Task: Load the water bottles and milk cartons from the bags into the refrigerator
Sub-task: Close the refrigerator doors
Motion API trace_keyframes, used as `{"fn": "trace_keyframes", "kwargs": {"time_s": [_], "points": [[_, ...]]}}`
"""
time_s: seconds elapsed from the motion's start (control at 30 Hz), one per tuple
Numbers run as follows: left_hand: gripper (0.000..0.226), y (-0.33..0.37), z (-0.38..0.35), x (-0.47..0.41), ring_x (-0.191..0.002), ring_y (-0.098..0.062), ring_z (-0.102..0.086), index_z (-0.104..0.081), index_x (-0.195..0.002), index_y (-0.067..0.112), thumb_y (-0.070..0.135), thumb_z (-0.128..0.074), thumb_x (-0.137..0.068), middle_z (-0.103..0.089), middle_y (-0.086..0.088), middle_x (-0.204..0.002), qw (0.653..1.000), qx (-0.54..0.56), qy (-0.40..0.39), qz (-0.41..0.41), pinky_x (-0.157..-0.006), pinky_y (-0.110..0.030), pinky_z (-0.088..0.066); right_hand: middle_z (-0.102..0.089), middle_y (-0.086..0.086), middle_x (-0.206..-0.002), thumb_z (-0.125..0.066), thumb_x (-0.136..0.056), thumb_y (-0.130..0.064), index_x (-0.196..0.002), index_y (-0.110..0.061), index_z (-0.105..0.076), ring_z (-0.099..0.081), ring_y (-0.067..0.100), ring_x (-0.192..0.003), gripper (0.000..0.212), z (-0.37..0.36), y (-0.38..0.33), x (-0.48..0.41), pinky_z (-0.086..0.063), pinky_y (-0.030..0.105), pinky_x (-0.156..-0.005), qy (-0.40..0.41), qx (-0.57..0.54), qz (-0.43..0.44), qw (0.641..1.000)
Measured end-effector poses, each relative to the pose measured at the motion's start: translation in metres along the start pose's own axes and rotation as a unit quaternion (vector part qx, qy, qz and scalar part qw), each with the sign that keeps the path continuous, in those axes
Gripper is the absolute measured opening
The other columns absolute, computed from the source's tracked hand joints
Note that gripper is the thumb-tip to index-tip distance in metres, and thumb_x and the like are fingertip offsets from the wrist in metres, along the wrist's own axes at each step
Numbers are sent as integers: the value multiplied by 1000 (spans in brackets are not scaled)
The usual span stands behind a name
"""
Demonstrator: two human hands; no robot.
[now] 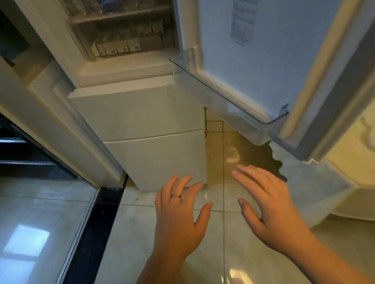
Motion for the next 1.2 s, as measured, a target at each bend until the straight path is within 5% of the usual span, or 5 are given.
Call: {"fn": "trace_keyframes", "kwargs": {"time_s": [0.3,0.47,0.63,0.87,1.2], "points": [[47,118,-20,6,-130,-10,-44,-54,-133,30,51,-49,-92,-47,10,-142,991,87,-67,-76,-106,-39,-43,-41,3,-149,-48,-93,-31,-144,-15,-46,-38,23,-139,54,95,52,73,-37,47,-107,130,-9,-48,990],[56,164,-39,-17,-143,-6,-25,-33,-146,40,44,-55,-95,-23,15,-157,972,154,-165,-71,-114,-31,-31,-29,4,-157,-47,-94,-38,-153,-19,-28,-27,21,-145,65,129,86,69,-25,38,-117,150,-41,-103,982],[65,201,-38,-54,-144,-13,-27,-23,-153,34,35,-57,-97,-23,7,-159,955,233,-179,-38,-112,-27,-28,-5,-5,-164,-53,-99,-26,-157,-21,-4,-7,12,-150,76,148,111,28,-12,35,-121,100,-120,-181,971],[72,206,-33,-70,-147,-15,-23,-11,-155,40,33,-55,-98,-14,9,-163,948,266,-173,6,-117,-40,-28,-5,-8,-164,-54,-96,-18,-157,-26,2,-17,16,-149,83,139,116,-4,-26,47,-119,91,-237,-218,942],[58,154,-29,-67,-143,-12,-32,-23,-153,35,27,-48,-102,-30,7,-158,944,312,-101,47,-117,-45,-31,-23,-10,-160,-56,-95,-19,-156,-30,-9,-29,10,-144,77,112,84,8,-32,45,-116,108,-267,-186,939]]}}
Point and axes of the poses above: each hand's wrist, its own x-axis away from the middle knuckle, its own z-axis out of the back of the hand, y = z × x, the point moved 6 cm from there along -x, towards the middle knuckle
